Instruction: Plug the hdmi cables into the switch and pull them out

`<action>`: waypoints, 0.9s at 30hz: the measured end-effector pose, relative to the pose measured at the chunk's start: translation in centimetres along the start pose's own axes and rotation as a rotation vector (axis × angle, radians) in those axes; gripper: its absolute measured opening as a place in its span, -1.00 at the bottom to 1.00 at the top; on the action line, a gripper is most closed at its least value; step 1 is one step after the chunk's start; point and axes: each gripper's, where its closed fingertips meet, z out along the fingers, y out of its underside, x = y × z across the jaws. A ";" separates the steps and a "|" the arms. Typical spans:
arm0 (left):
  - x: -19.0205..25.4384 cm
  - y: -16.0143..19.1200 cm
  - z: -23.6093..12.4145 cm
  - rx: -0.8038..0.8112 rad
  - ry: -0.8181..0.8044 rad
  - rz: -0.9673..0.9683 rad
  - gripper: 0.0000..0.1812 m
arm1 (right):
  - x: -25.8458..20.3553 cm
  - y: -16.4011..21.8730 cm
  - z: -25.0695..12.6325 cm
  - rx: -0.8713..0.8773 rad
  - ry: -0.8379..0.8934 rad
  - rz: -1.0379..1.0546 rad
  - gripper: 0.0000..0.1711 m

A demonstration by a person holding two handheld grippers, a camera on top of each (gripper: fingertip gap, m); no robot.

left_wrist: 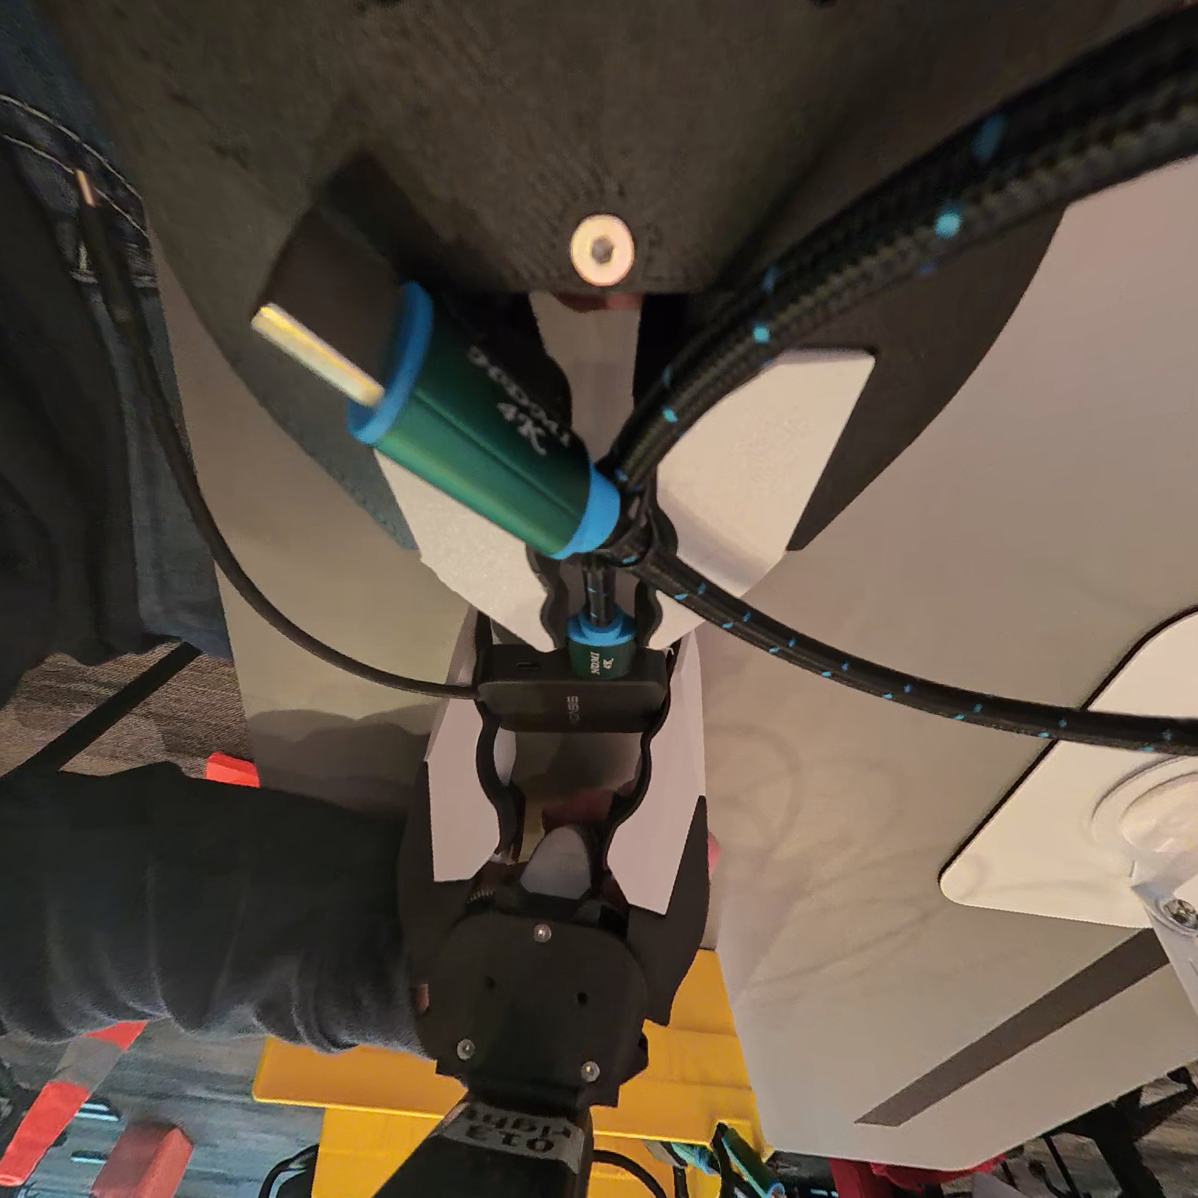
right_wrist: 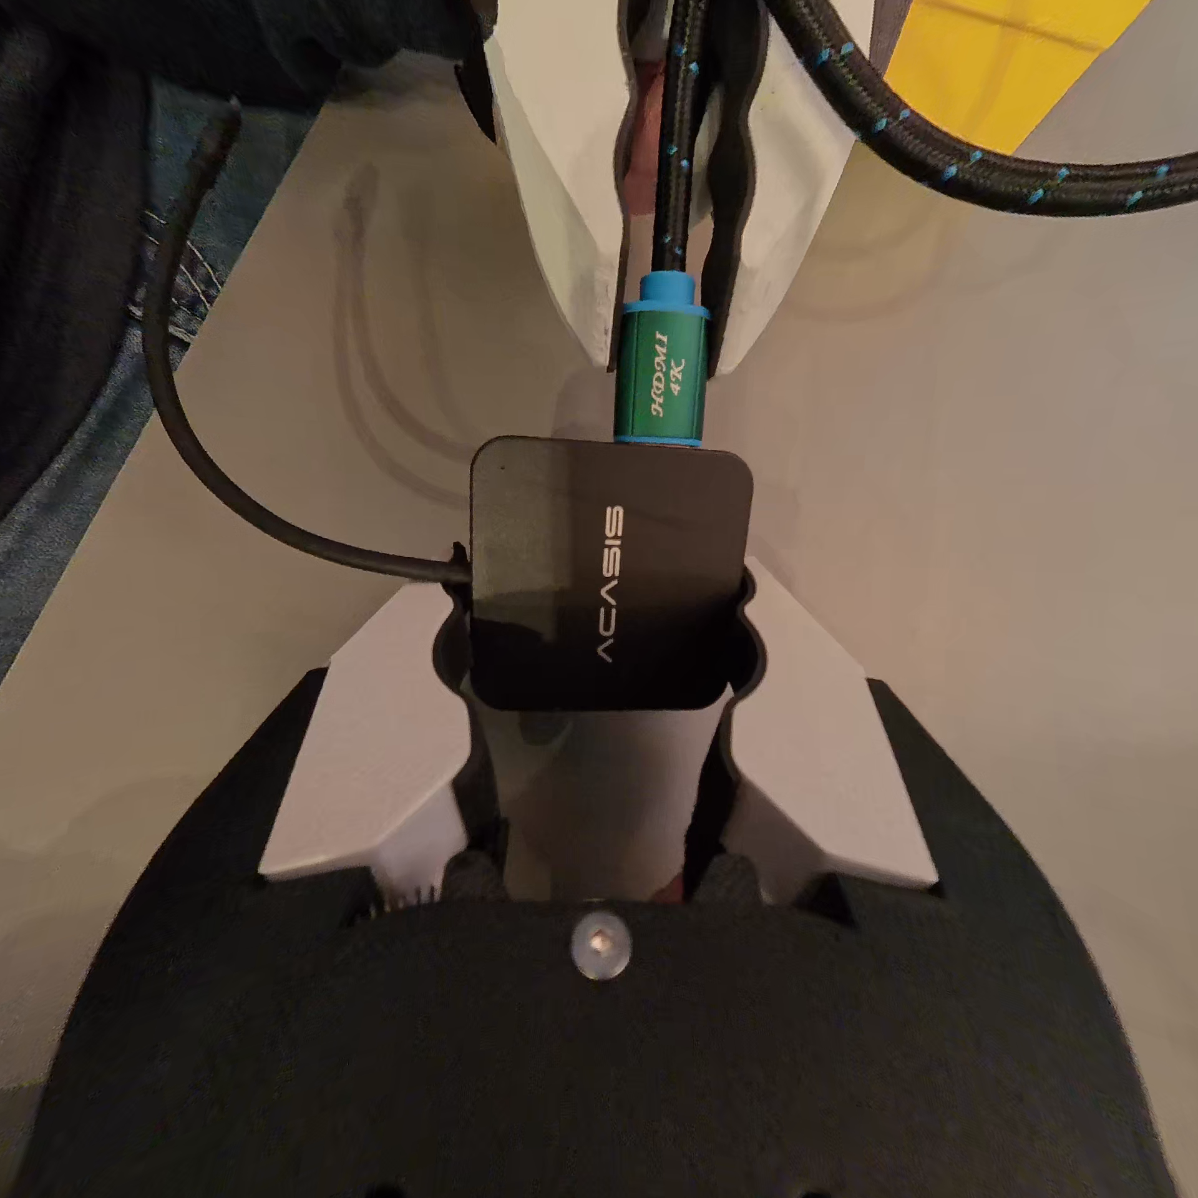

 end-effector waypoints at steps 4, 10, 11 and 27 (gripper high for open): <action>-0.1 -0.4 -0.3 0.020 0.002 -0.009 -0.78 | 0.1 -0.3 0.1 0.015 0.005 0.005 -0.10; -0.5 -2.6 -2.3 0.170 0.015 -0.072 -0.63 | 1.0 -1.4 -0.7 0.004 0.082 0.013 -0.11; -0.5 -3.1 -2.7 0.200 0.021 -0.077 -0.62 | 1.1 -1.4 -1.0 0.000 0.093 0.019 -0.11; -2.8 -4.4 -5.2 0.365 -0.042 -0.185 -0.42 | 4.0 -8.1 -13.6 -0.014 0.460 0.075 -0.10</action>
